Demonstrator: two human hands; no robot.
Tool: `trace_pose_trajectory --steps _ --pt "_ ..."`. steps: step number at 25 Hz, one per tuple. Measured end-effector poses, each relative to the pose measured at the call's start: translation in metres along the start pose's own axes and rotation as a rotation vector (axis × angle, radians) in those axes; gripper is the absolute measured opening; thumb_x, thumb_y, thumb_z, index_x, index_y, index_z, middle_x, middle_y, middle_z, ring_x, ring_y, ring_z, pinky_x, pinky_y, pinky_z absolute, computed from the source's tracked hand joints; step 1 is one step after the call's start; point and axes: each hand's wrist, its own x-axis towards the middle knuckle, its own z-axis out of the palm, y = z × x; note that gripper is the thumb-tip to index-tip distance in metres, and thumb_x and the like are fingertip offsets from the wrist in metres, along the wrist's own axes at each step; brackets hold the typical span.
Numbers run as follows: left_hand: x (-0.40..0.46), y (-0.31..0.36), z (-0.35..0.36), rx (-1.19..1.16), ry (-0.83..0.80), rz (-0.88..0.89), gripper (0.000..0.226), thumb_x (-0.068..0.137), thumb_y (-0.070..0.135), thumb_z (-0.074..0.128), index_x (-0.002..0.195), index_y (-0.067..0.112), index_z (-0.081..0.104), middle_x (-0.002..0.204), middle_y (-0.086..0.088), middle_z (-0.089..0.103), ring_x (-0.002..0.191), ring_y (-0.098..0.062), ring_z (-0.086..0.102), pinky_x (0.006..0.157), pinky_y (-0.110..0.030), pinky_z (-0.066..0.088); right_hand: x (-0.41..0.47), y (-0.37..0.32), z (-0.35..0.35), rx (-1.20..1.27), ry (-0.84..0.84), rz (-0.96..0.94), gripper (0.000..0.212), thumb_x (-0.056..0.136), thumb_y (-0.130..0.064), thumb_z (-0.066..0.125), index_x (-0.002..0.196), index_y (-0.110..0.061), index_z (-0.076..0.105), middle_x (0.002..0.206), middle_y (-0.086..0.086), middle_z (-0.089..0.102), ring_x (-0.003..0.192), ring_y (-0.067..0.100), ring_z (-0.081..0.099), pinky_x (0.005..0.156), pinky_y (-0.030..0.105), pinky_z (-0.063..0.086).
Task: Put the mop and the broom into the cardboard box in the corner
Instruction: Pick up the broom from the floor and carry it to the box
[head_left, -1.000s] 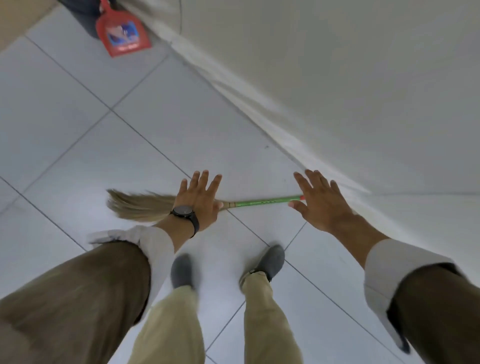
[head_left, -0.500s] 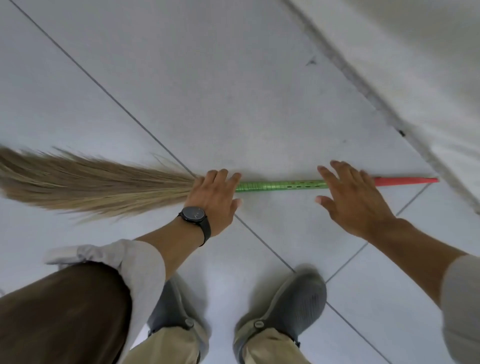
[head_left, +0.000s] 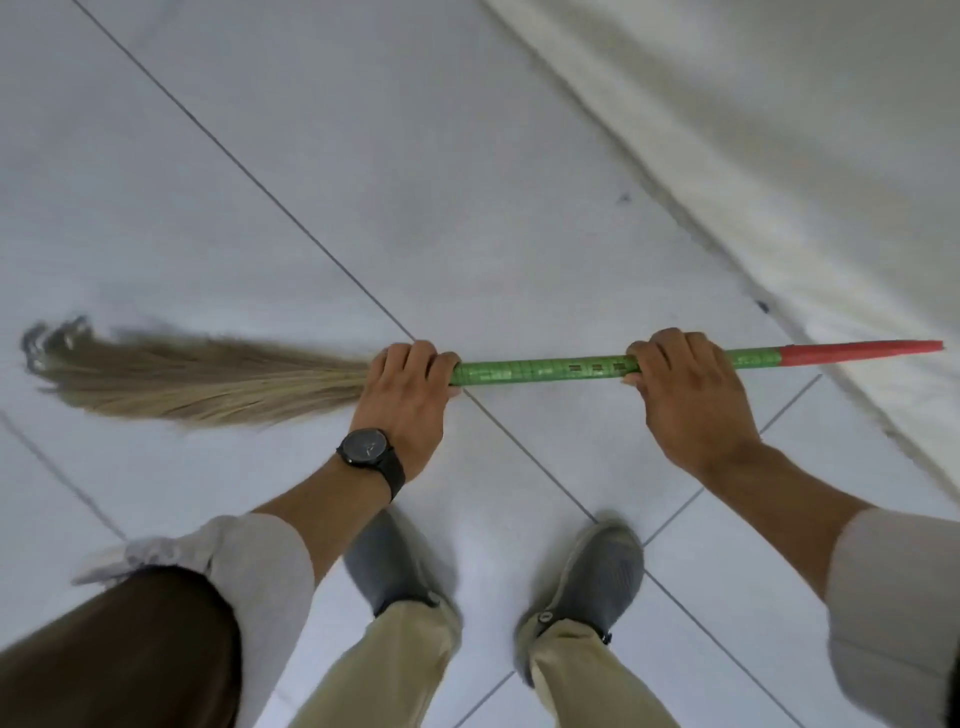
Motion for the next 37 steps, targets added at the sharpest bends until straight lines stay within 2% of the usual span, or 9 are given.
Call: trace_pose_trajectory --steps 3,5,9,14,19,24,28,32,37 --pt "-0.040 0.008 -0.142 -0.059 0.065 -0.095 0.022 0.095 0.020 0.060 0.116 0.015 0.059 0.103 -0.006 0.058 0.087 -0.028 0.052 0.085 -0.043 0.044 0.007 -0.042 -0.147 0.027 0.063 -0.035 0.024 0.107 -0.030 0.039 0.111 -0.014 0.057 0.098 0.007 0.055 0.085 0.029 0.048 0.082 0.043 0.040" --pt "-0.077 0.014 -0.264 -0.097 0.087 -0.150 0.020 0.096 0.022 0.058 0.116 0.018 0.059 0.101 -0.003 0.062 0.089 -0.028 0.053 0.086 -0.043 0.042 0.012 -0.075 -0.272 0.046 0.112 -0.061 0.025 0.107 -0.030 0.039 0.112 -0.014 0.057 0.097 0.006 0.056 0.086 0.029 0.049 0.088 0.044 0.042" --pt "-0.157 0.010 -0.476 -0.098 0.298 -0.175 0.022 0.096 0.025 0.057 0.118 0.024 0.057 0.098 0.004 0.061 0.089 -0.023 0.051 0.088 -0.040 0.039 0.017 -0.146 -0.487 0.047 0.344 -0.200 0.025 0.108 -0.031 0.039 0.114 -0.016 0.058 0.098 0.003 0.057 0.089 0.028 0.048 0.096 0.044 0.041" --pt "-0.254 -0.029 -0.658 -0.055 0.554 -0.216 0.024 0.095 0.026 0.060 0.119 0.026 0.061 0.096 0.009 0.061 0.087 -0.020 0.051 0.087 -0.037 0.035 0.027 -0.252 -0.652 0.133 0.584 -0.372 0.027 0.108 -0.033 0.043 0.116 -0.014 0.060 0.102 0.002 0.059 0.092 0.027 0.052 0.098 0.044 0.041" --pt "-0.316 -0.092 -0.751 0.024 0.721 -0.270 0.026 0.093 0.024 0.062 0.119 0.024 0.063 0.095 0.008 0.062 0.087 -0.022 0.053 0.086 -0.039 0.038 0.061 -0.357 -0.730 0.184 0.657 -0.499 0.028 0.107 -0.033 0.044 0.116 -0.014 0.062 0.104 0.003 0.062 0.094 0.025 0.053 0.090 0.041 0.044" --pt "-0.317 -0.177 -0.802 0.054 0.764 -0.328 0.027 0.094 0.024 0.063 0.120 0.022 0.064 0.096 0.007 0.063 0.087 -0.023 0.055 0.086 -0.041 0.040 0.136 -0.442 -0.765 0.168 0.679 -0.550 0.022 0.105 -0.032 0.046 0.115 -0.018 0.059 0.105 0.000 0.060 0.095 0.025 0.053 0.090 0.041 0.043" --pt "-0.270 -0.277 -0.835 0.065 0.776 -0.352 0.027 0.094 0.024 0.063 0.121 0.023 0.063 0.095 0.008 0.063 0.086 -0.022 0.055 0.083 -0.040 0.041 0.237 -0.506 -0.779 0.161 0.695 -0.562 0.019 0.102 -0.028 0.052 0.114 -0.017 0.062 0.103 0.002 0.064 0.096 0.025 0.058 0.093 0.043 0.048" --pt "-0.200 -0.387 -0.881 0.059 0.779 -0.395 0.026 0.093 0.024 0.064 0.119 0.025 0.062 0.094 0.008 0.063 0.084 -0.021 0.054 0.082 -0.039 0.041 0.370 -0.571 -0.800 0.169 0.667 -0.598 0.027 0.103 -0.029 0.042 0.115 -0.017 0.063 0.106 0.002 0.064 0.099 0.026 0.057 0.094 0.044 0.046" --pt "-0.127 -0.523 -0.959 0.059 0.755 -0.469 0.026 0.095 0.025 0.062 0.121 0.023 0.063 0.097 0.007 0.065 0.086 -0.022 0.053 0.083 -0.039 0.038 0.541 -0.659 -0.836 0.200 0.605 -0.679 0.023 0.105 -0.031 0.043 0.115 -0.021 0.061 0.103 -0.002 0.061 0.095 0.024 0.054 0.090 0.042 0.045"
